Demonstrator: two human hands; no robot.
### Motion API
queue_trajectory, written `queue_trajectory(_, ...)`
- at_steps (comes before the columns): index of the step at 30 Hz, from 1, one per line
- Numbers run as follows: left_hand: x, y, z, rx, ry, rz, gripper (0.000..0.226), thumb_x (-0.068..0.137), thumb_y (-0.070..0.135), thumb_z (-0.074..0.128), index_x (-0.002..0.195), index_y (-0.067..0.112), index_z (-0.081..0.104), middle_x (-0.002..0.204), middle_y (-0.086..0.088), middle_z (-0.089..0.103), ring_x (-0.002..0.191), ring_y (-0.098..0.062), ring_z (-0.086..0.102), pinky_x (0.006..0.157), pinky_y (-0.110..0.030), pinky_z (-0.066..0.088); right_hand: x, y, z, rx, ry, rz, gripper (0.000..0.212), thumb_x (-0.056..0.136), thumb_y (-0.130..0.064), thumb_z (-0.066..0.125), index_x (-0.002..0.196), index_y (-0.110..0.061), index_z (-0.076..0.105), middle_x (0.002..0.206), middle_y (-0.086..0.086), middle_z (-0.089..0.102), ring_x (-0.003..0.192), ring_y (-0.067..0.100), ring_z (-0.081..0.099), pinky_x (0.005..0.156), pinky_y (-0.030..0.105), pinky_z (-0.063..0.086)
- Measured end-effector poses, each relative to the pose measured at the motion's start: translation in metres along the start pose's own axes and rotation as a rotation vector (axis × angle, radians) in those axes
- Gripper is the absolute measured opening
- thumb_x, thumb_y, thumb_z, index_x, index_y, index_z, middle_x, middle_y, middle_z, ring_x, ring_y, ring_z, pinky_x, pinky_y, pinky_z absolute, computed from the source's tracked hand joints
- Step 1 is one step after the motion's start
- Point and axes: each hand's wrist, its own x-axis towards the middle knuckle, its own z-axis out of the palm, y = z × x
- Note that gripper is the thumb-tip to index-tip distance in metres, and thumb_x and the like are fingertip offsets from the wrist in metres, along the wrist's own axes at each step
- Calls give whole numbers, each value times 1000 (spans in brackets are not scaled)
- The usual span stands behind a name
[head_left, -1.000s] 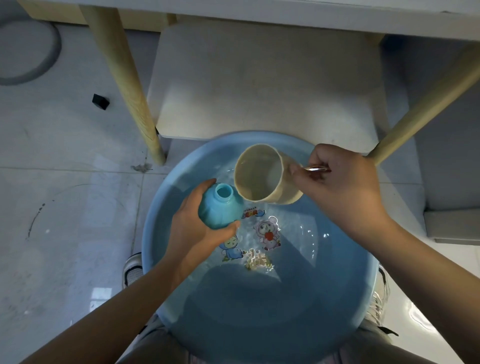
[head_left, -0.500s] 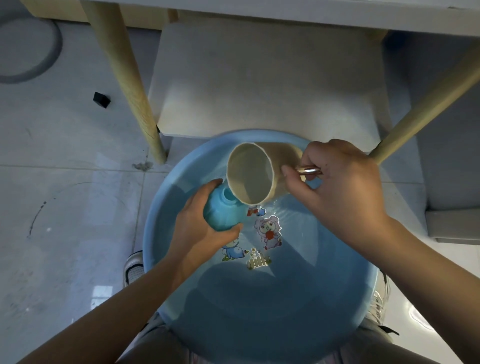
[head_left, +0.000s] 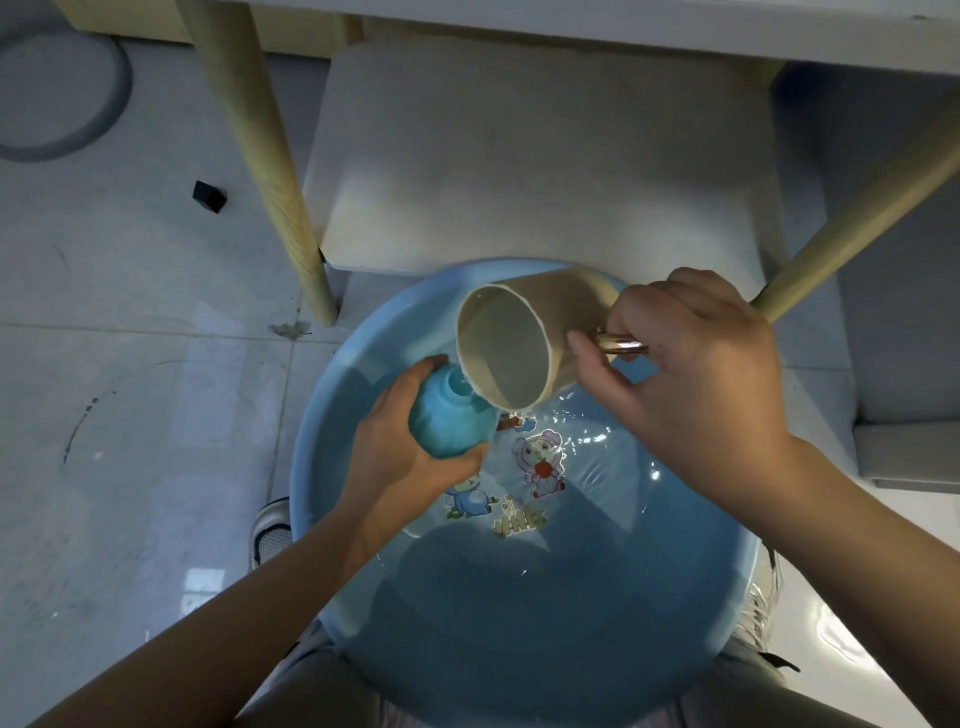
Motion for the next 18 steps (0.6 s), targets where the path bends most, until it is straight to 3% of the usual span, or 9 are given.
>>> queue_trajectory(4, -1, 0, 0, -5, -1, 1, 77, 62, 21, 85, 118, 47, 38, 110, 22, 54, 98, 7, 53, 72, 2, 40, 1, 0, -3, -20, 13, -17, 29, 78, -14, 66, 56, -6, 50, 50, 6, 48, 50, 26, 44, 62, 23, 28)
queue_trajectory(11, -1, 1, 0, -20, -14, 6, 75, 61, 22, 85, 111, 54, 39, 110, 22, 56, 101, 0, 56, 74, -2, 44, 6, -2, -9, -40, 44, -53, 30, 81, -14, 64, 56, -4, 52, 52, 8, 52, 54, 27, 44, 62, 28, 32)
queue_trajectory(18, -1, 2, 0, -21, -20, 4, 73, 61, 21, 85, 108, 54, 40, 107, 25, 55, 100, 3, 55, 72, 0, 42, 6, -3, -10, -46, 65, -80, 30, 82, -14, 64, 56, -4, 52, 52, 8, 51, 55, 28, 44, 61, 33, 35)
